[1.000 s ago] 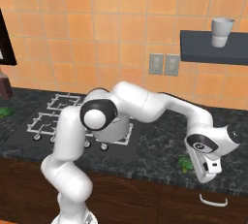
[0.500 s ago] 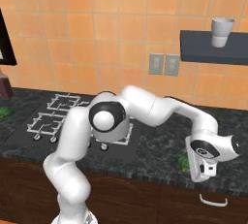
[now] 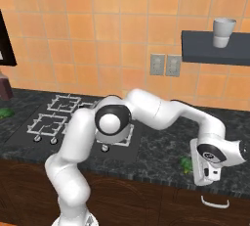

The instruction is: Put the broccoli and broccoli in the pot. Retrieve the spatula and lightly stir the vegetables in the pot.

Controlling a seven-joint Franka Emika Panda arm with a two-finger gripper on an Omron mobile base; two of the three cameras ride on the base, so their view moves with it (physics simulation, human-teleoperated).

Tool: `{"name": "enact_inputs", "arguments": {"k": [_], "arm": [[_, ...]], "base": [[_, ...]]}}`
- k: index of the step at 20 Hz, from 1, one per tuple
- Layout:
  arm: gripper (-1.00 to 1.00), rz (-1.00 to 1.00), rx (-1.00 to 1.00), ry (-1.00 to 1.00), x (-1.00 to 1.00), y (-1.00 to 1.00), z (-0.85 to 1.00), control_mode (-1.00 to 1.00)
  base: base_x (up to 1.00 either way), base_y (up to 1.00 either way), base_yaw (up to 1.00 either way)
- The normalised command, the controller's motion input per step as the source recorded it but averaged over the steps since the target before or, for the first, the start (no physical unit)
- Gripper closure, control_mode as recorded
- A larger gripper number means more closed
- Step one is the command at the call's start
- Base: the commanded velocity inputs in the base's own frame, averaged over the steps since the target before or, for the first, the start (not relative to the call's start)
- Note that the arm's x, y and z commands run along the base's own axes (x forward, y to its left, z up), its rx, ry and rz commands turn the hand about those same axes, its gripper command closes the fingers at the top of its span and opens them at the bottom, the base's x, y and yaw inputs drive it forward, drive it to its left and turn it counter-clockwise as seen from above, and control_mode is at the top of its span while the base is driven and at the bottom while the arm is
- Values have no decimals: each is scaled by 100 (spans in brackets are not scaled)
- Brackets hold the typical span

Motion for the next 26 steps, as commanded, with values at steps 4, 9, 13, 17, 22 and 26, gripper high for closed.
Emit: {"name": "enact_inputs", "arguments": {"k": [4, 9, 13, 17, 22, 26], "arm": [[100, 12, 0, -12, -1, 17, 14, -100], [100, 17, -2, -39, -13, 43, 83, -100], [100, 9, -3, -44, -30, 52, 32, -100], [100, 12, -25, -23, -25, 74, 52, -100], [100, 2, -27, -2, -3, 68, 90, -100], [100, -11, -31, -4, -4, 100, 27, -100]], "base": [[0, 0, 0], [0, 0, 0], [0, 0, 0], [0, 0, 0], [0, 0, 0], [0, 0, 0]]}}
